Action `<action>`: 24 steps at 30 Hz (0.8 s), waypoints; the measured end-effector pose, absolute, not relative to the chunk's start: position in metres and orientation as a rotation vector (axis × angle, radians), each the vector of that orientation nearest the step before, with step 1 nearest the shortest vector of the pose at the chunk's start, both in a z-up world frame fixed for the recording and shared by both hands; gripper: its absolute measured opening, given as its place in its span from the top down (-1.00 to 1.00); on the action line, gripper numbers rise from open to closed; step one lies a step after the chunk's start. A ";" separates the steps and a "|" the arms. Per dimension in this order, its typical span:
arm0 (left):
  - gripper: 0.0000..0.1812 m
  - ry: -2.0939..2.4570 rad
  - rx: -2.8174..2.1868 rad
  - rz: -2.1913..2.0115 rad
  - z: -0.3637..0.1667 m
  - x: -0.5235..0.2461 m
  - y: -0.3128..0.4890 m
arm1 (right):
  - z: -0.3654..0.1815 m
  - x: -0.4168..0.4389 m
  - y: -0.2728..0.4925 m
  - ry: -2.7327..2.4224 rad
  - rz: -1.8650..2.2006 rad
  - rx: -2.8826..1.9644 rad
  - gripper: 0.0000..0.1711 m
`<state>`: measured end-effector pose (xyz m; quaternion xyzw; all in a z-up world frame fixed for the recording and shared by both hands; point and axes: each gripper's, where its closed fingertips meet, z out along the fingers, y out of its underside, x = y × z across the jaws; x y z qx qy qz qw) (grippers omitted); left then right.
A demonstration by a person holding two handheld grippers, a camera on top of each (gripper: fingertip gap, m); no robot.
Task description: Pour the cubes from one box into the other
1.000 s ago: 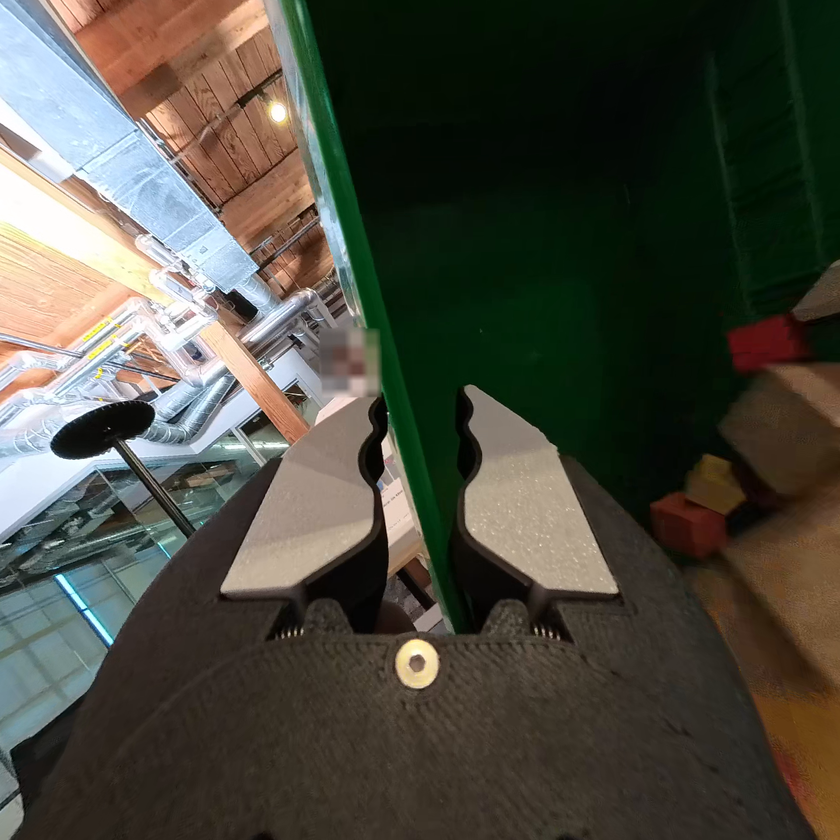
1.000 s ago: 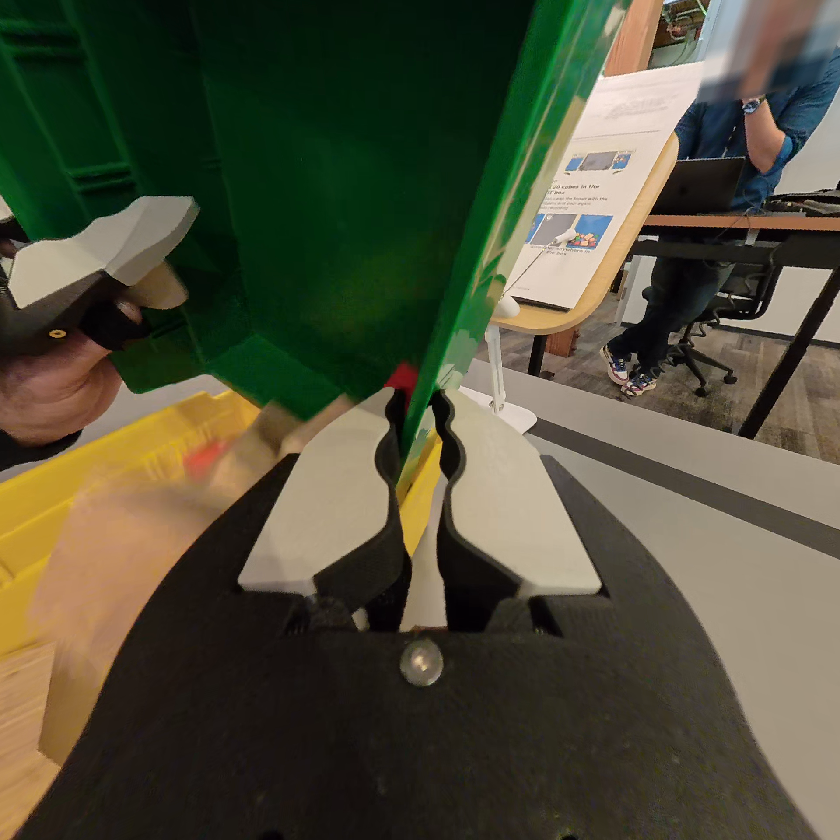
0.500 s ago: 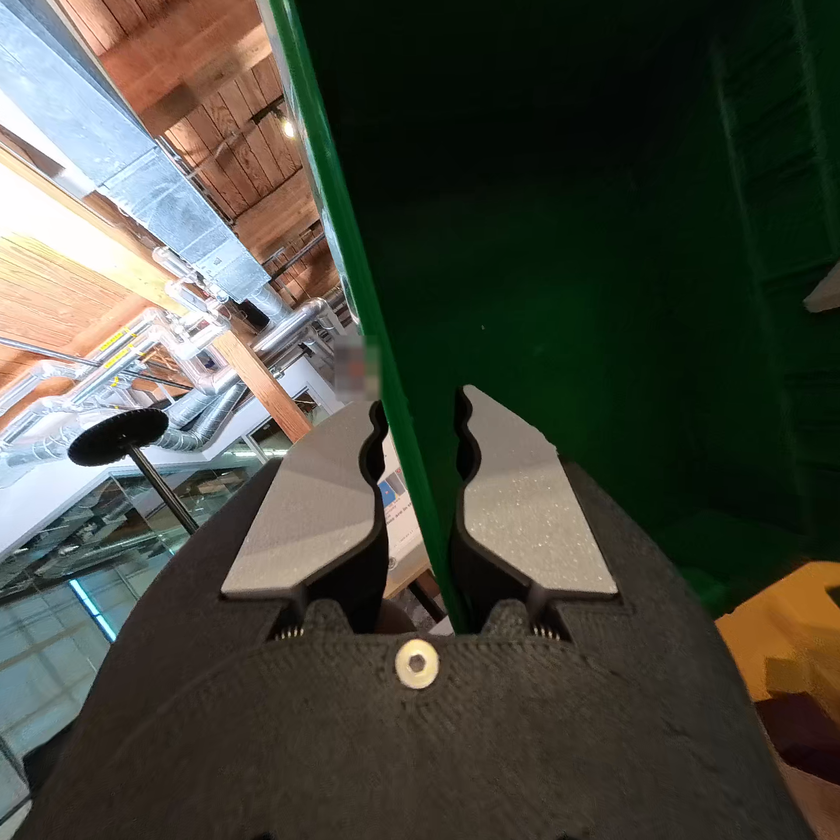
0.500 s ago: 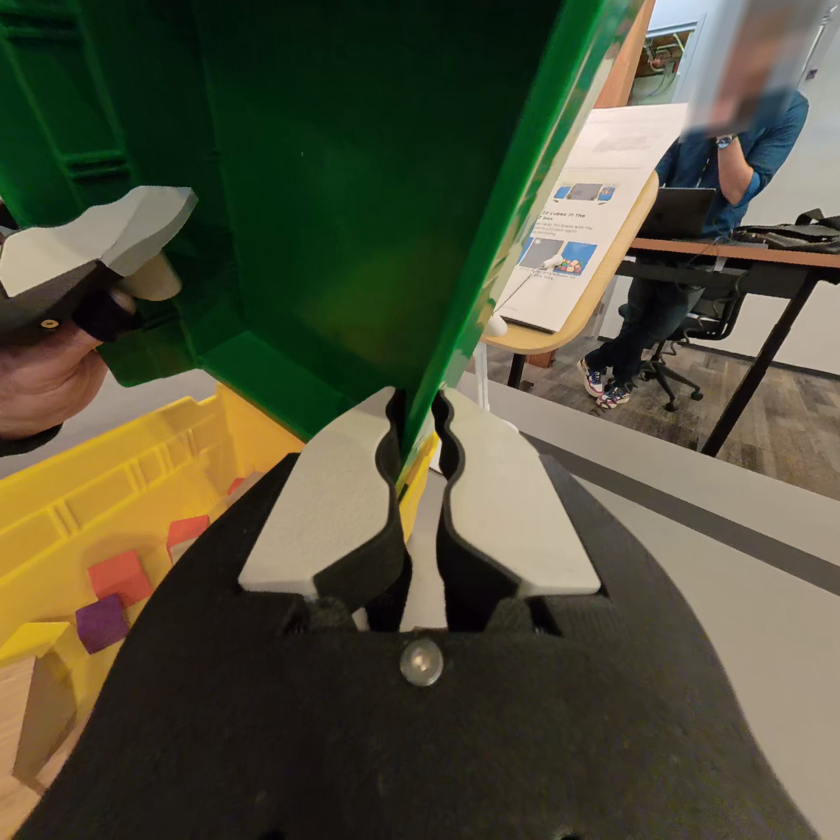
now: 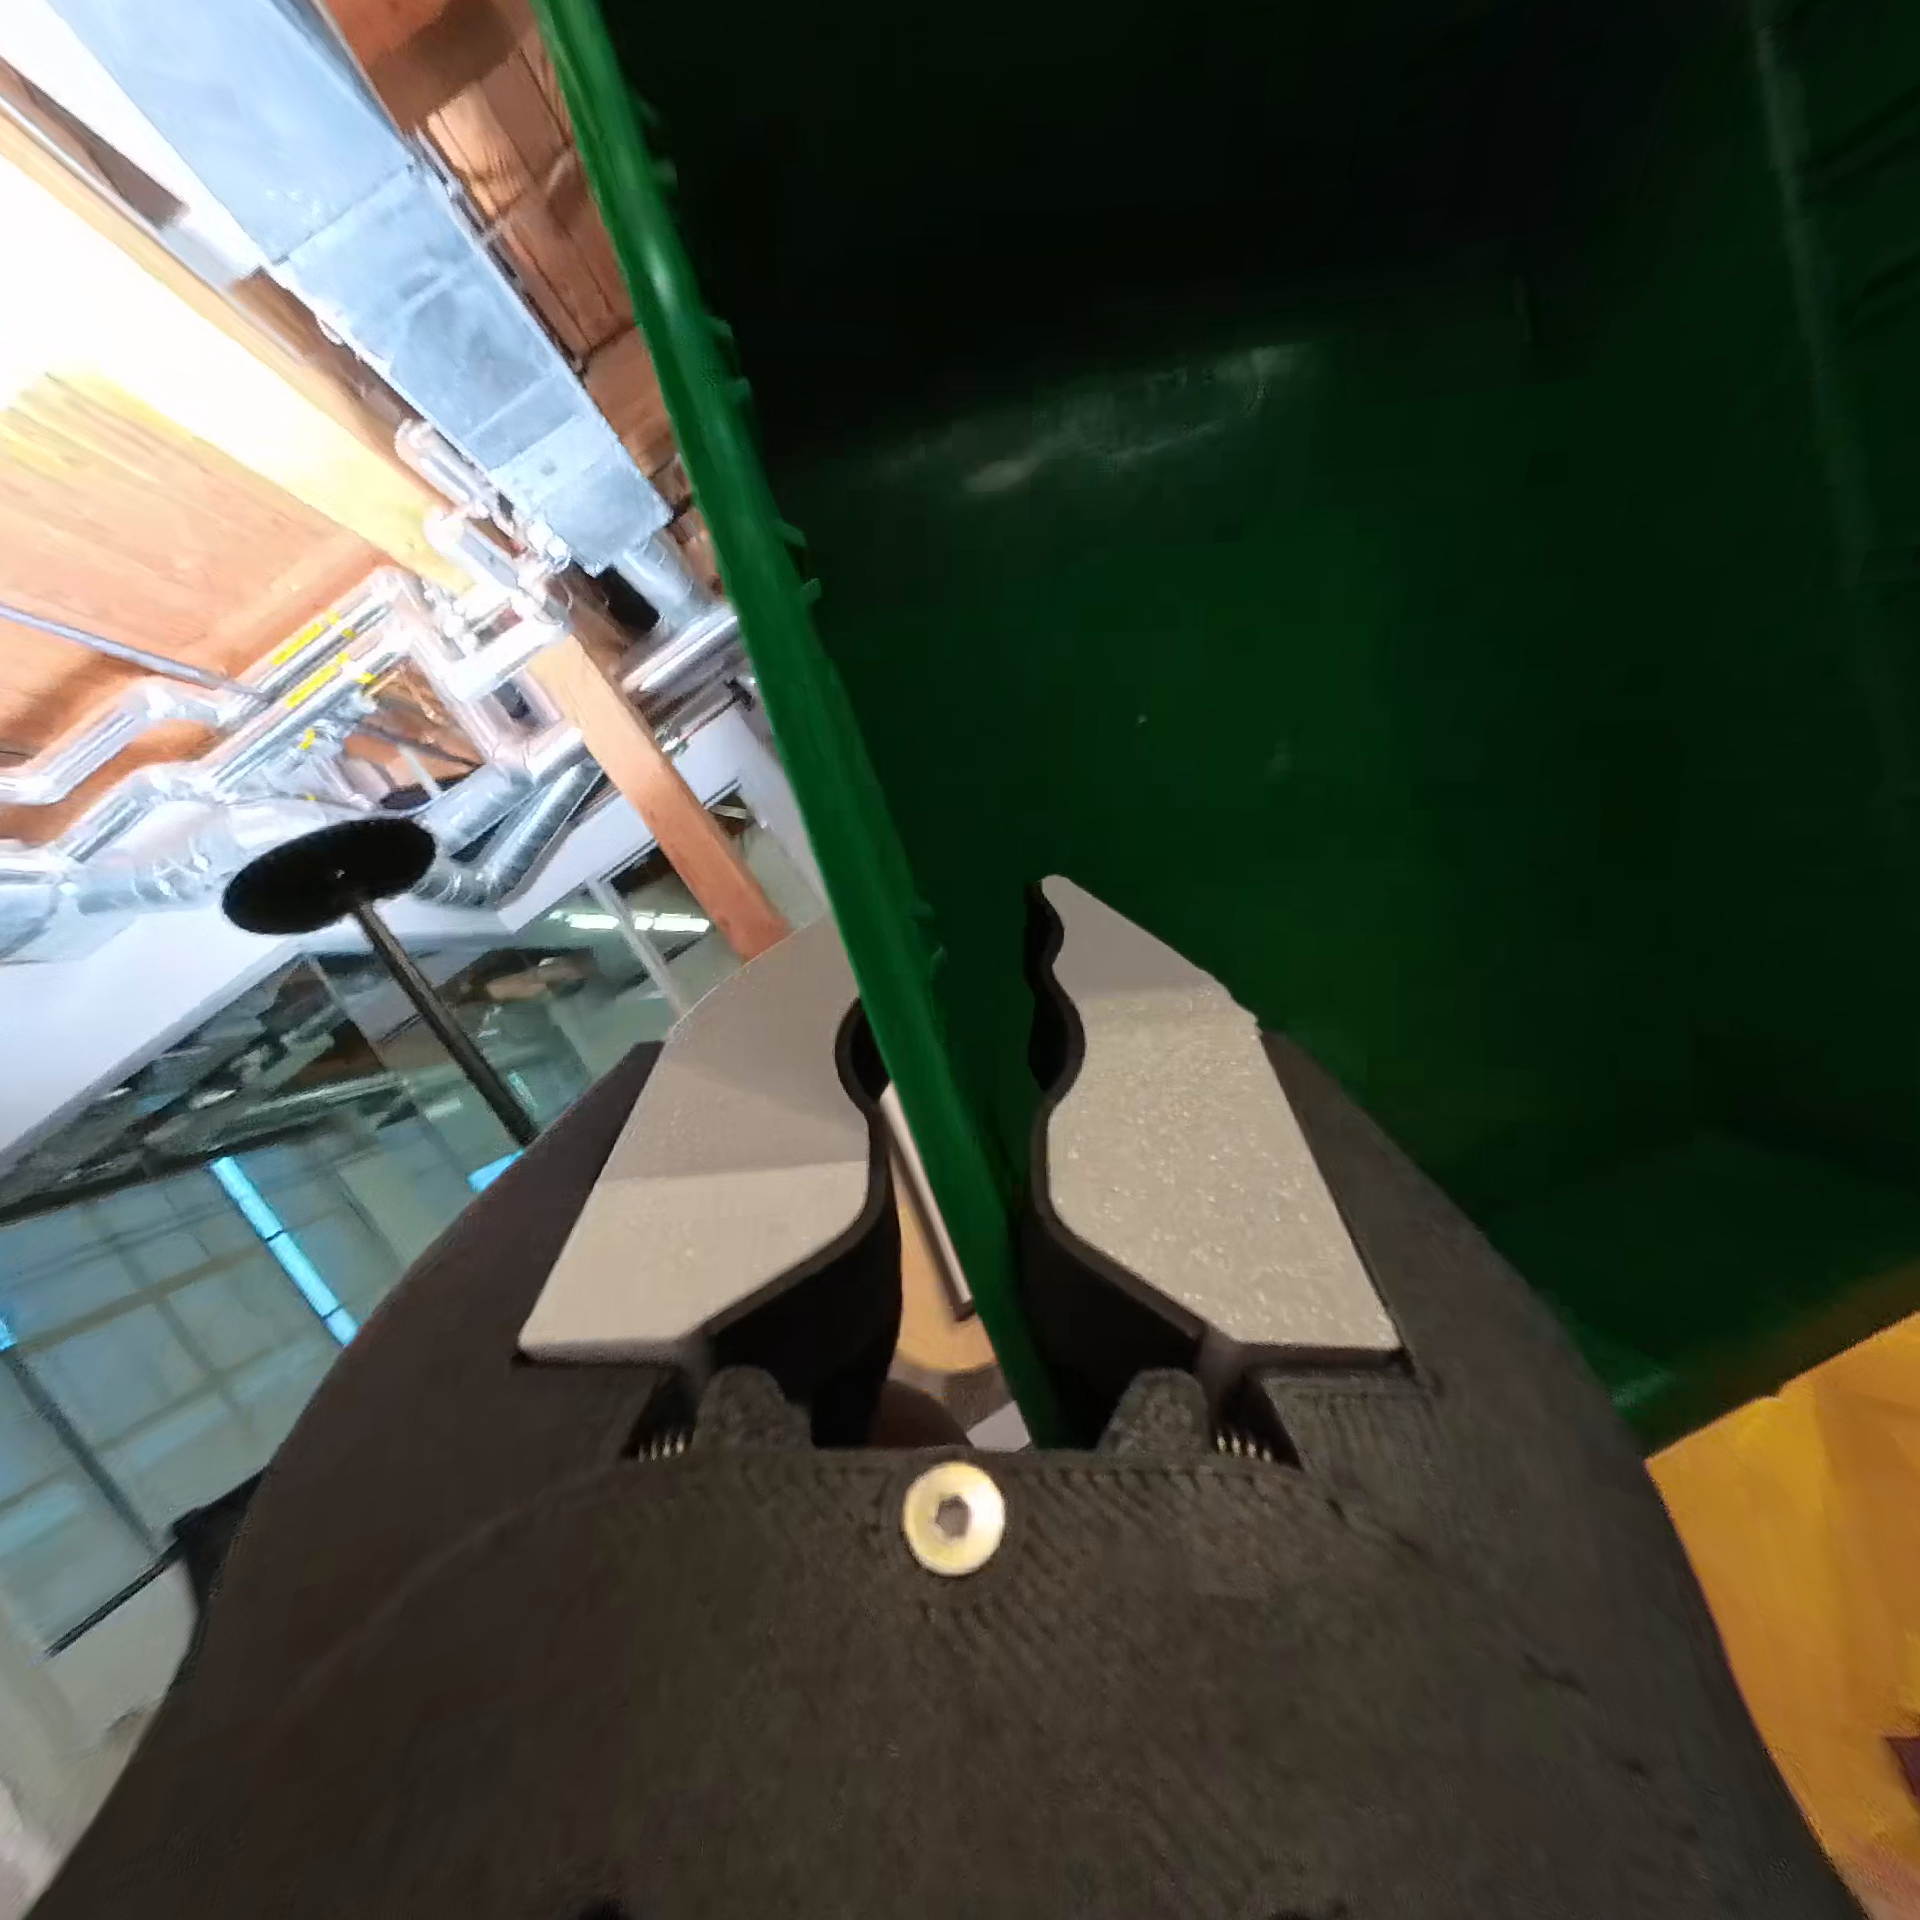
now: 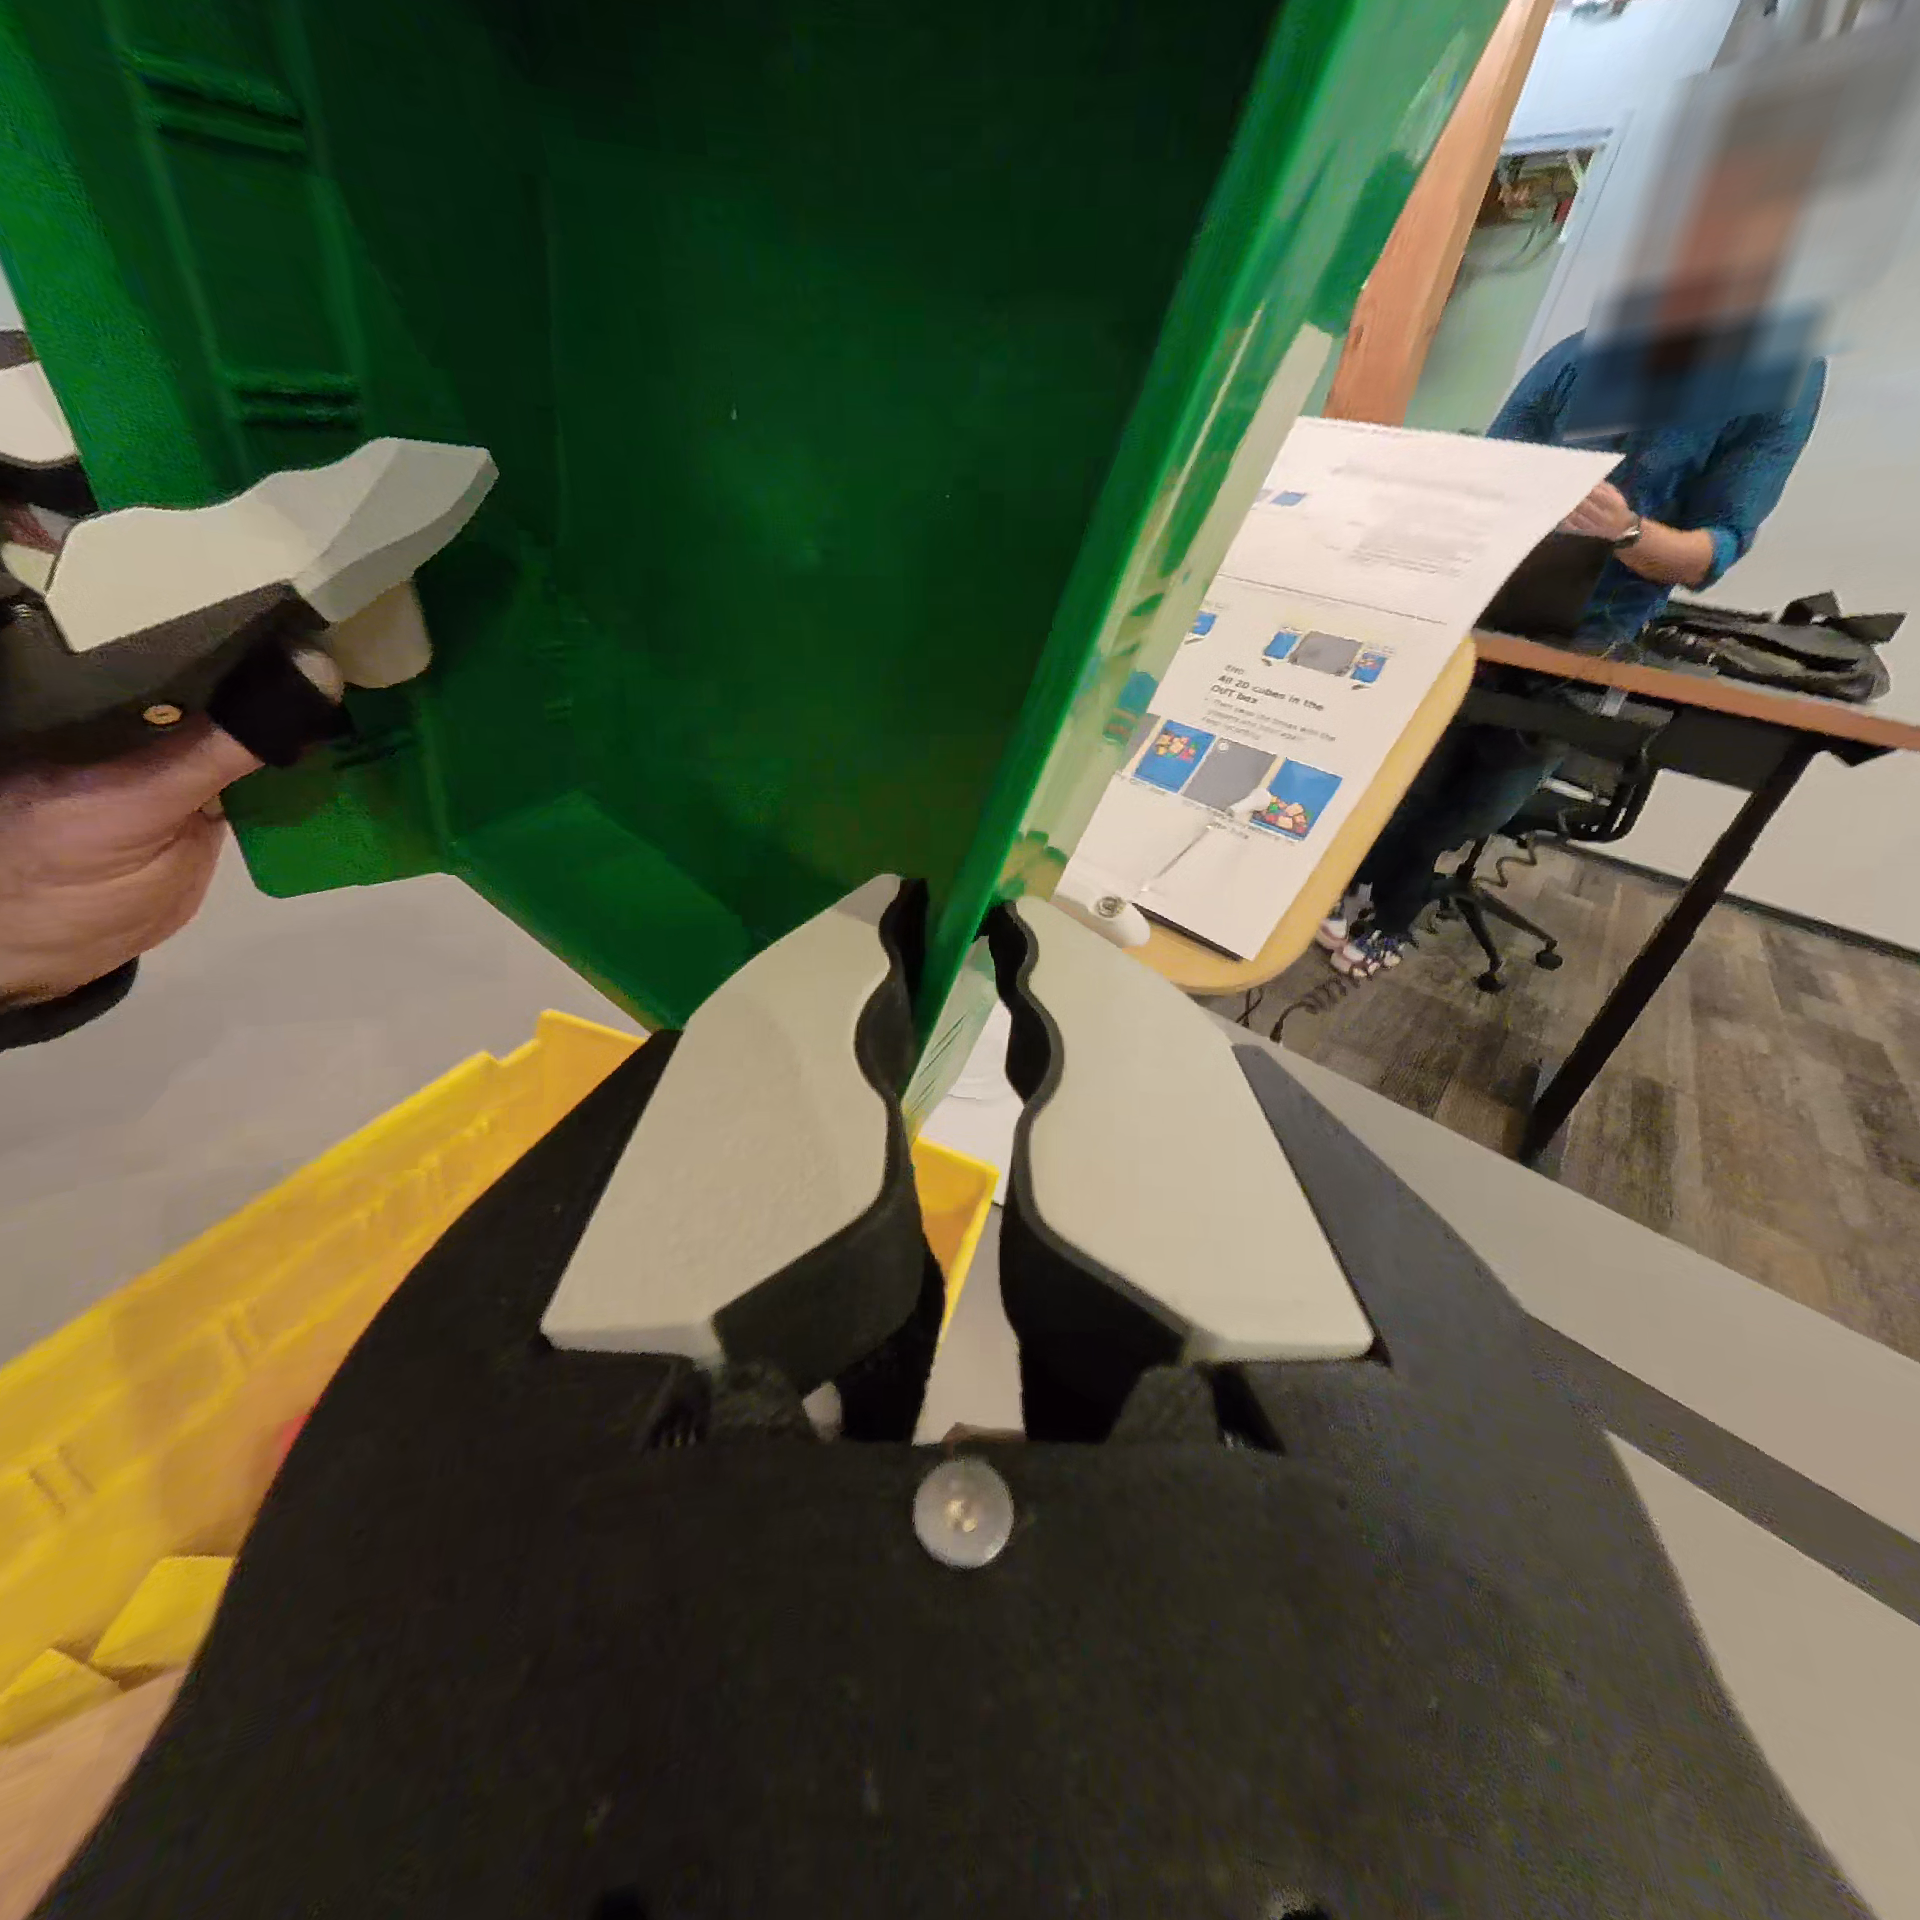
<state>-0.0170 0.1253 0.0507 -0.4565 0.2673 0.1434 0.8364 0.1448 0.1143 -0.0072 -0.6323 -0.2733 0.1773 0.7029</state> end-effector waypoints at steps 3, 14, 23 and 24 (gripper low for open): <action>0.78 0.540 -1.064 0.289 0.065 -0.044 0.134 | 0.012 0.121 0.113 -0.642 0.426 -1.445 0.88; 0.85 0.309 -1.493 0.115 0.046 -0.199 0.139 | 0.031 0.020 0.095 -0.870 0.604 -1.546 0.48; 0.82 0.184 -1.928 0.027 -0.055 -0.326 0.121 | -0.085 0.114 0.059 -0.957 0.355 -1.992 0.22; 0.82 0.173 -1.971 0.010 -0.068 -0.334 0.119 | -0.096 0.129 0.052 -0.955 0.315 -2.029 0.19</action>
